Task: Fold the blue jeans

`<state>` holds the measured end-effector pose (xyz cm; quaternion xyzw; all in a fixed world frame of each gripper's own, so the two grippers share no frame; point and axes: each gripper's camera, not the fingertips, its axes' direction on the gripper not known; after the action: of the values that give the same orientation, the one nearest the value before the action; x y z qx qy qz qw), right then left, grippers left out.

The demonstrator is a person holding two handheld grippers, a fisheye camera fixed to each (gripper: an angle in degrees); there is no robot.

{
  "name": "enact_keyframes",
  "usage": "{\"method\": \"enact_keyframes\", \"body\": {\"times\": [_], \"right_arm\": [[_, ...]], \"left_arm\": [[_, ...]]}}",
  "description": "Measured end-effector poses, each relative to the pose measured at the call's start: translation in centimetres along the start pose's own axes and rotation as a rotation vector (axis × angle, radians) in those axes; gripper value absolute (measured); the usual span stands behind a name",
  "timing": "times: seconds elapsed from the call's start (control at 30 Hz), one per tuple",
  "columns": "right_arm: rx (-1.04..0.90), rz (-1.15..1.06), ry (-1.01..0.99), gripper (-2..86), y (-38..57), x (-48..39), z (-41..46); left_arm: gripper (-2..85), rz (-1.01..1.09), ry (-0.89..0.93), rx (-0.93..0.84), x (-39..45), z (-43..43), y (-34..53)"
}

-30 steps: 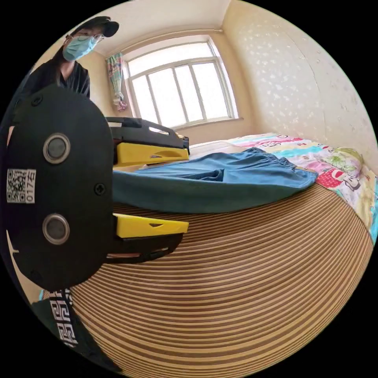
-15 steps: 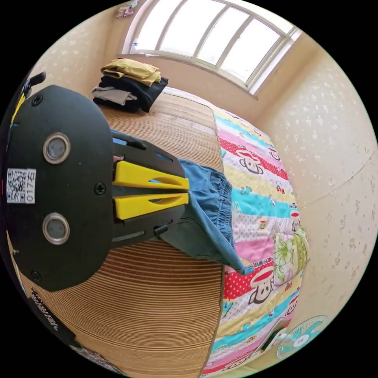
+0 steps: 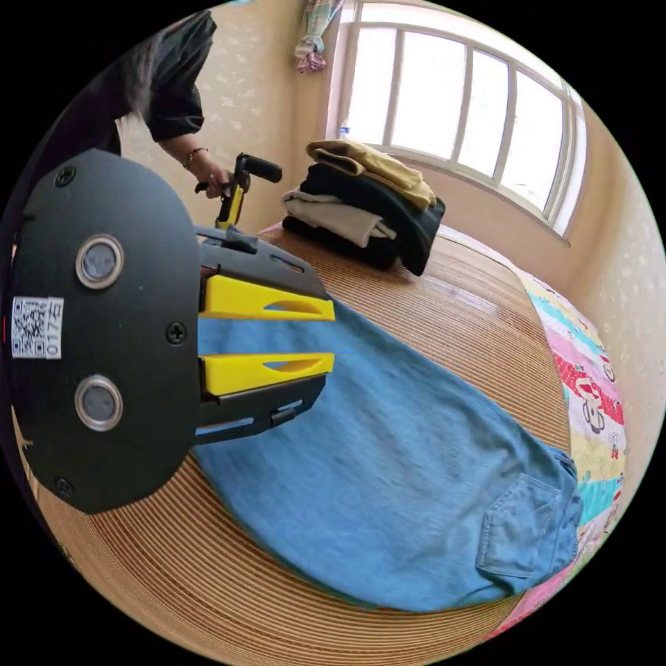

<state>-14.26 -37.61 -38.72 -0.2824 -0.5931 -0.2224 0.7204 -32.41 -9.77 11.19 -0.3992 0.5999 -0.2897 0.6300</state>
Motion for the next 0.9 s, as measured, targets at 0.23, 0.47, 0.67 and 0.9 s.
{"method": "enact_keyframes", "body": {"times": [0.23, 0.47, 0.67, 0.9], "right_arm": [[-0.137, 0.397, -0.184, 9.3, 14.5, 1.7, 6.1], [0.001, 0.414, -0.375, 7.9, 17.8, 2.2, 9.9], [-0.067, 0.352, -0.461, 1.9, 18.8, 1.0, 11.8], [-0.106, 0.304, -0.407, 1.1, 22.1, 2.4, 11.3]], "left_arm": [[-0.8, 0.024, 0.035, -0.09, 0.2, -0.9, -0.2], [-0.9, 0.096, -0.062, -0.21, 1.7, -0.7, -1.2], [-0.8, 0.263, 0.165, -0.321, 2.6, -1.6, 0.5], [-0.2, 0.34, 0.04, -0.312, 0.0, -2.5, 3.0]]}}
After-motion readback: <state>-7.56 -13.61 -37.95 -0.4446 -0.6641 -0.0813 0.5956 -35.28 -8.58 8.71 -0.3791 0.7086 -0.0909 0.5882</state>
